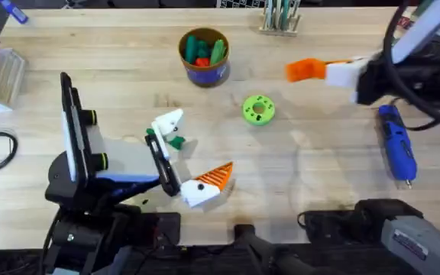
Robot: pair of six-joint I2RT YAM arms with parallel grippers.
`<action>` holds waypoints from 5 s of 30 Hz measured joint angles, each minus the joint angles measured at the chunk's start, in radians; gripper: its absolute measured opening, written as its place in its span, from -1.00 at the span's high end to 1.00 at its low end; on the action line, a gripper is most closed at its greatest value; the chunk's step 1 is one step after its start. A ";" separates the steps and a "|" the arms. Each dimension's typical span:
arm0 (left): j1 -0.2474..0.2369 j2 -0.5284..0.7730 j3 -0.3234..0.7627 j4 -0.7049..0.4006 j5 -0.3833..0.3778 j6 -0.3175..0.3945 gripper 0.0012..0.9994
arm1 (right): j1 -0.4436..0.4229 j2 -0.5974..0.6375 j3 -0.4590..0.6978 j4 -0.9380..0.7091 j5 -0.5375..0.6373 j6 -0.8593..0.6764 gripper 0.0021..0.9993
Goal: Pick up the gripper from the table and insert it into the empty holder that is missing its gripper. Then pick up a screw, insert it into the mounting hole, and use the screwdriver to tighten it. Finally, clean up the table by picking up the vegetable and placing it into the bucket.
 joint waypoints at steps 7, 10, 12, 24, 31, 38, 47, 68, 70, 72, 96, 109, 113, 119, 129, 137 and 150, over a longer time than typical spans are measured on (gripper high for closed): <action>0.000 0.000 0.000 0.000 0.000 0.000 -0.97 | 0.122 0.148 -0.071 0.205 -0.277 0.453 0.98; 0.000 0.000 0.000 0.000 0.002 0.000 -0.97 | 0.259 0.251 -0.071 0.367 -0.386 0.686 0.98; 0.000 0.000 0.000 0.000 0.002 0.000 -0.97 | 0.309 0.304 -0.071 0.421 -0.433 0.768 0.98; 0.000 0.000 0.000 0.000 0.002 0.002 -0.97 | 0.365 0.483 -0.071 0.481 -0.637 0.954 0.98; 0.000 0.000 0.000 0.000 0.002 0.003 -0.97 | 0.411 0.483 -0.071 0.552 -0.660 0.966 0.98; 0.000 0.000 0.000 0.000 0.001 0.003 -0.97 | 0.428 0.483 -0.071 0.617 -0.658 0.996 0.98; 0.002 0.000 0.000 0.000 -0.026 0.002 -0.97 | 0.441 0.512 -0.071 0.711 -0.638 1.059 0.99; 0.024 0.004 0.000 0.007 -0.135 -0.016 -0.97 | 0.632 0.669 -0.073 1.106 -0.432 1.306 0.99; 0.027 0.004 0.000 0.007 -0.150 -0.025 -0.97 | 0.648 0.668 -0.073 1.112 -0.390 1.309 0.99; 0.030 0.004 0.000 0.007 -0.169 -0.033 -0.97 | 0.665 0.666 -0.073 1.116 -0.344 1.310 0.99; -0.003 0.010 0.000 0.002 -0.022 -0.005 -0.97 | 0.650 0.665 -0.073 1.112 -0.479 1.144 -0.44; -0.003 0.010 0.000 0.000 -0.005 -0.001 -0.97 | 0.554 0.664 -0.056 0.983 -0.381 0.975 -0.95; -0.003 0.010 0.000 0.000 -0.005 -0.001 -0.97 | 0.493 0.651 0.018 0.636 -0.284 0.815 -0.95; -0.003 0.010 0.000 0.000 -0.005 -0.001 -0.97 | 0.484 0.509 0.138 0.197 -0.041 0.516 -0.96; -0.003 0.010 0.000 0.000 -0.005 0.000 -0.97 | 0.554 0.513 0.167 -0.049 0.452 0.298 -0.57; -0.003 0.010 0.000 0.000 -0.005 -0.001 -0.97 | 0.621 0.613 0.167 -0.057 0.590 0.274 -0.15; -0.003 0.010 0.000 0.000 -0.005 0.000 -0.97 | 0.647 0.649 0.167 -0.055 0.657 0.264 0.74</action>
